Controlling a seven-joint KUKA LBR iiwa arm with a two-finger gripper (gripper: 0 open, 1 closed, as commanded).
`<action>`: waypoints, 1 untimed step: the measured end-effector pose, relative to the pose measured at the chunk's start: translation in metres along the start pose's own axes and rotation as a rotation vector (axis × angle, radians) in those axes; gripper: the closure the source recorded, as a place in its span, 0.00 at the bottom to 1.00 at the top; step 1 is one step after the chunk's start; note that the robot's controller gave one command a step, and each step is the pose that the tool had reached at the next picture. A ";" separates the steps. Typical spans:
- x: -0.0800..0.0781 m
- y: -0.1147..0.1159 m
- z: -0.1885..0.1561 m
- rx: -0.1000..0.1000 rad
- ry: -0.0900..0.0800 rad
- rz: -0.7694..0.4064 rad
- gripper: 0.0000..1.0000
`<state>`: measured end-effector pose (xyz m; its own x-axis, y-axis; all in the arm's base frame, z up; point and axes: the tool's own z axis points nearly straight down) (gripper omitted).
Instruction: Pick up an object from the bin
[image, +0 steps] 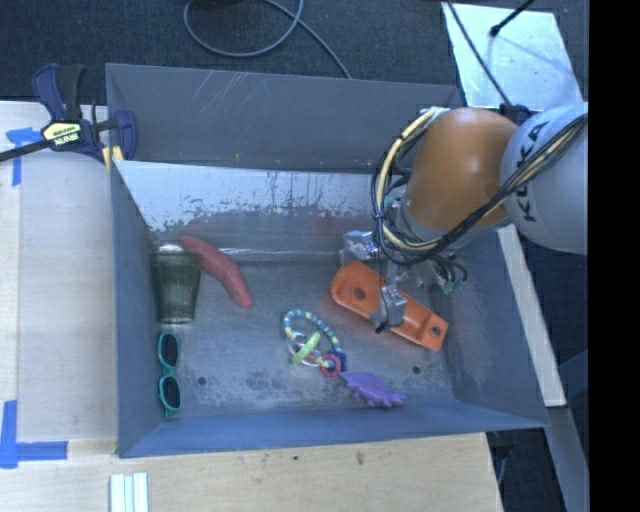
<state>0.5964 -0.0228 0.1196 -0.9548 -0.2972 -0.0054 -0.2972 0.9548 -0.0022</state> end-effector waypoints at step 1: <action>0.002 -0.032 0.004 0.000 -0.002 -0.169 0.00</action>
Offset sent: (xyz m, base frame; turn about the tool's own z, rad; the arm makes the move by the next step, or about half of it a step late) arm 0.0184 -0.0284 -0.0277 0.2831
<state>0.6044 -0.0540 0.1154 -0.8913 -0.4534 -0.0073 -0.4534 0.8913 -0.0028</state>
